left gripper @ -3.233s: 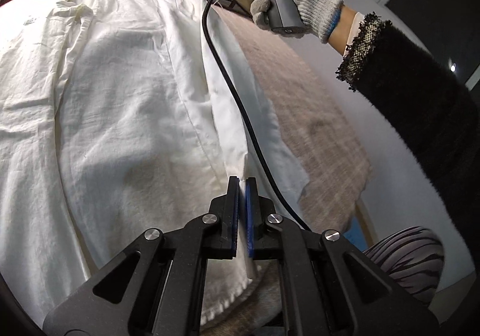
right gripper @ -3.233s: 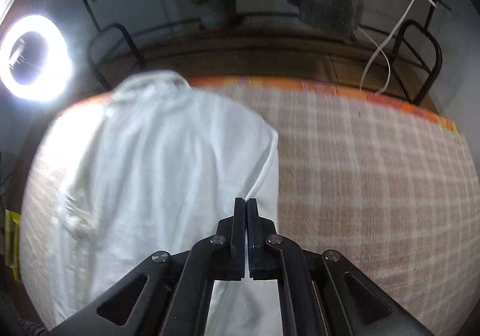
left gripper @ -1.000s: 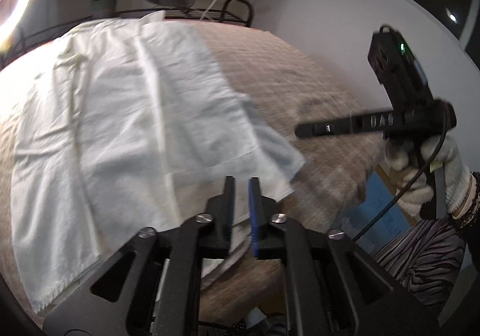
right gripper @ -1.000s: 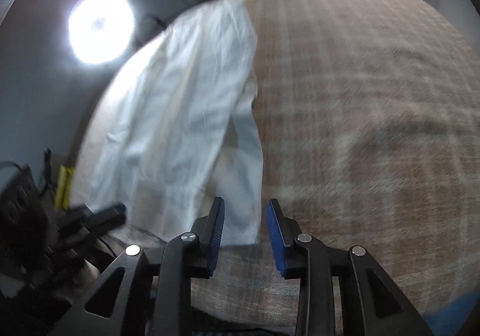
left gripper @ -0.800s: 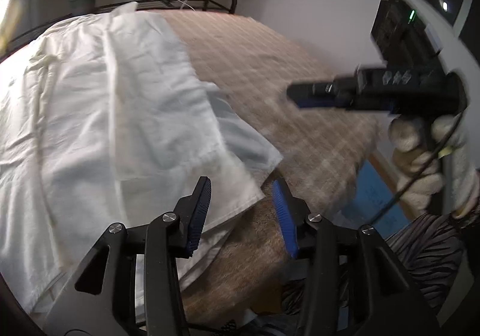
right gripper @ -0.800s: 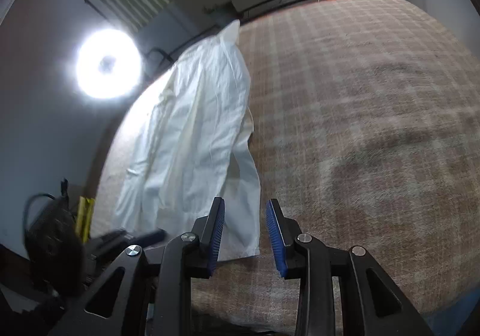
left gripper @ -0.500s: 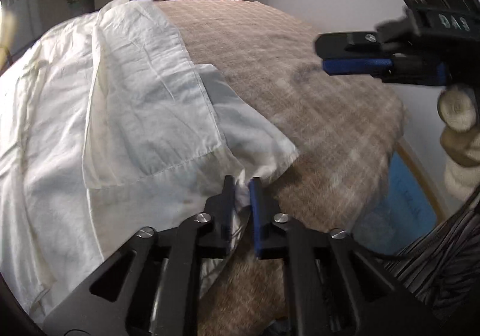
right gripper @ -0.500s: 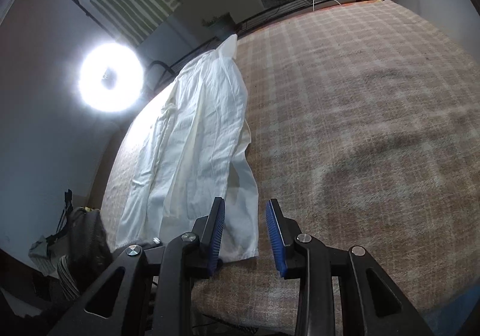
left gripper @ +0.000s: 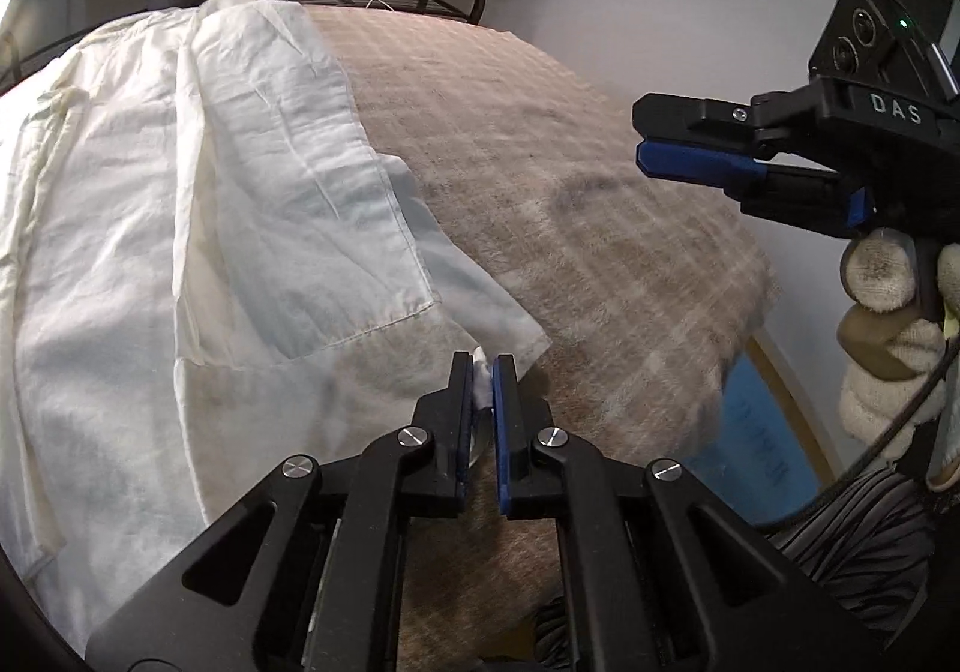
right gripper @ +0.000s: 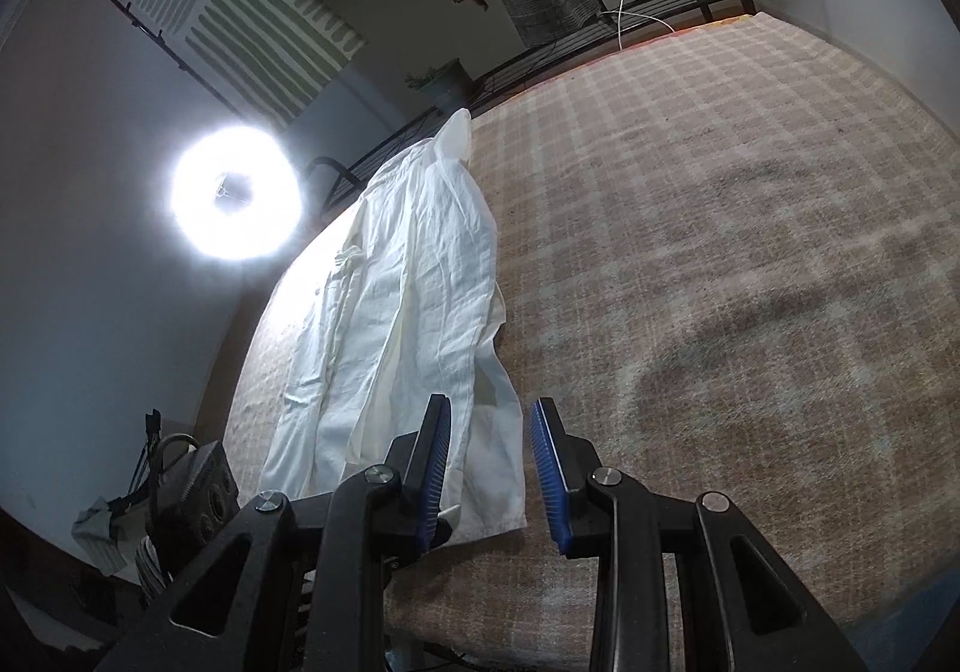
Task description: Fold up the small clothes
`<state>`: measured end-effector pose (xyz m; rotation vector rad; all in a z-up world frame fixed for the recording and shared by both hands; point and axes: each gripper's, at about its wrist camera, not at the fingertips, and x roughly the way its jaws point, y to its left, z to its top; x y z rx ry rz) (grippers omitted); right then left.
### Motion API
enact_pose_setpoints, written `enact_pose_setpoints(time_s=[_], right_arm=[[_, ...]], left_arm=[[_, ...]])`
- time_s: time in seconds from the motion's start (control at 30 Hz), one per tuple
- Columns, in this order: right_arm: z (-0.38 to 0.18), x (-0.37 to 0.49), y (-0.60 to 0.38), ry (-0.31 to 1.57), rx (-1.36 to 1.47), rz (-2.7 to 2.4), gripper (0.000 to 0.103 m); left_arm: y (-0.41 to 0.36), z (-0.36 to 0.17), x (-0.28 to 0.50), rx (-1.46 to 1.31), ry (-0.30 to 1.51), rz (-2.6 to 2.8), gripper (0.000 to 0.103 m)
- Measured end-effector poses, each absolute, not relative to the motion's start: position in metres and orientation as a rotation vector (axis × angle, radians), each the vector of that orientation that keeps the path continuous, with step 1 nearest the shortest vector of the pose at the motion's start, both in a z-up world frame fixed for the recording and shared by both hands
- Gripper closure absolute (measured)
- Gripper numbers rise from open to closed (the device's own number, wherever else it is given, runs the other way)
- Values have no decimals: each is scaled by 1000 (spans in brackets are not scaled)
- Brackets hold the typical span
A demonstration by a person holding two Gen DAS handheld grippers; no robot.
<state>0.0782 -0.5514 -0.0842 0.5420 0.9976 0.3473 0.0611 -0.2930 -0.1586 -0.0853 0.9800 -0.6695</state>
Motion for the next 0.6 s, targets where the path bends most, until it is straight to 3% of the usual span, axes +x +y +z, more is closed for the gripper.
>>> enact_pose_setpoints(time_s=[0.23, 0.33, 0.37, 0.4, 0.6], right_arm=[[-80, 78, -553, 987, 545, 349, 73], [-77, 77, -556, 974, 548, 349, 73], [-76, 77, -559, 967, 550, 347, 73], [-75, 76, -561, 961, 556, 348, 73], [-72, 74, -579, 923, 615, 334, 73]], left_arm=[[-322, -160, 62, -12, 968, -665, 98], [-326, -158, 54, 26, 946, -666, 71], [-328, -157, 50, 44, 929, -655, 54], [-331, -155, 47, 64, 906, -648, 46], [-349, -169, 54, 167, 932, -589, 47]])
